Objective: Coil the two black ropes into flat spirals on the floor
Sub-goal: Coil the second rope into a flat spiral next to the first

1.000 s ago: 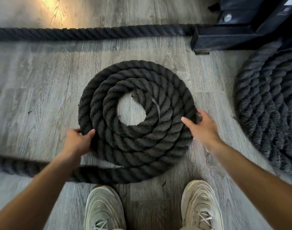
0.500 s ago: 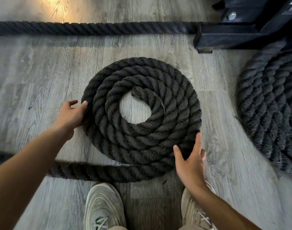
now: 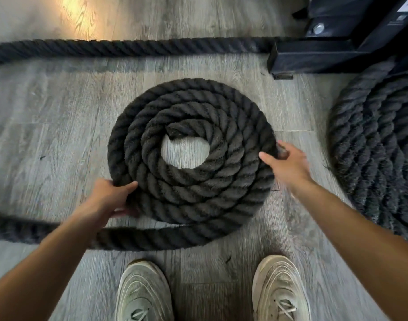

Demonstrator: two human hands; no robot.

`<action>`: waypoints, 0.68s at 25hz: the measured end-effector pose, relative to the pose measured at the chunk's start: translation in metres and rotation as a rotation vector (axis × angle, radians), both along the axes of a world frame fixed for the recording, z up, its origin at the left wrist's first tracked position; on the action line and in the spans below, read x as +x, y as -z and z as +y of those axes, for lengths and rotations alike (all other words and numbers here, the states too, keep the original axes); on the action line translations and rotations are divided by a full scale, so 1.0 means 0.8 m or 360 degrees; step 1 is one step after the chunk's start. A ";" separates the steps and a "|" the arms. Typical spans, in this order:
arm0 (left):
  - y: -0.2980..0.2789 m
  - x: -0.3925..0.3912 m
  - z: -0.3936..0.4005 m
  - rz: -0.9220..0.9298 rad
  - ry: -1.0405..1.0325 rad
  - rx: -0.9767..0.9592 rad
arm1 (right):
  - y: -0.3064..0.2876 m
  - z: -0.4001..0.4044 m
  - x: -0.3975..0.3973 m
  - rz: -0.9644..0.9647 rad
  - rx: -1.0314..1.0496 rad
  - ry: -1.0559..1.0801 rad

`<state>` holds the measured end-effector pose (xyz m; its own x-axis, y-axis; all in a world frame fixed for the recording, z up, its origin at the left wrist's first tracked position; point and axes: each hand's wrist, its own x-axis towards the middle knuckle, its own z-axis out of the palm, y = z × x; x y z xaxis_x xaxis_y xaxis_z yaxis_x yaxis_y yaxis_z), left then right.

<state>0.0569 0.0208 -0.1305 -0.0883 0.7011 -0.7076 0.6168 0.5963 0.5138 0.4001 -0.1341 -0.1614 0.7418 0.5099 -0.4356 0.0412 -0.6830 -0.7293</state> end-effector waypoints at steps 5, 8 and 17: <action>-0.013 -0.015 -0.004 0.0202 0.0275 -0.0261 | 0.001 0.009 -0.014 -0.0190 -0.0043 0.0104; -0.009 -0.017 0.042 -0.0018 0.0099 -0.0004 | 0.000 -0.041 -0.088 -0.0030 -0.0109 0.0146; 0.026 0.004 0.075 -0.0242 0.0082 0.0424 | 0.044 -0.084 -0.140 0.0200 -0.0078 -0.0044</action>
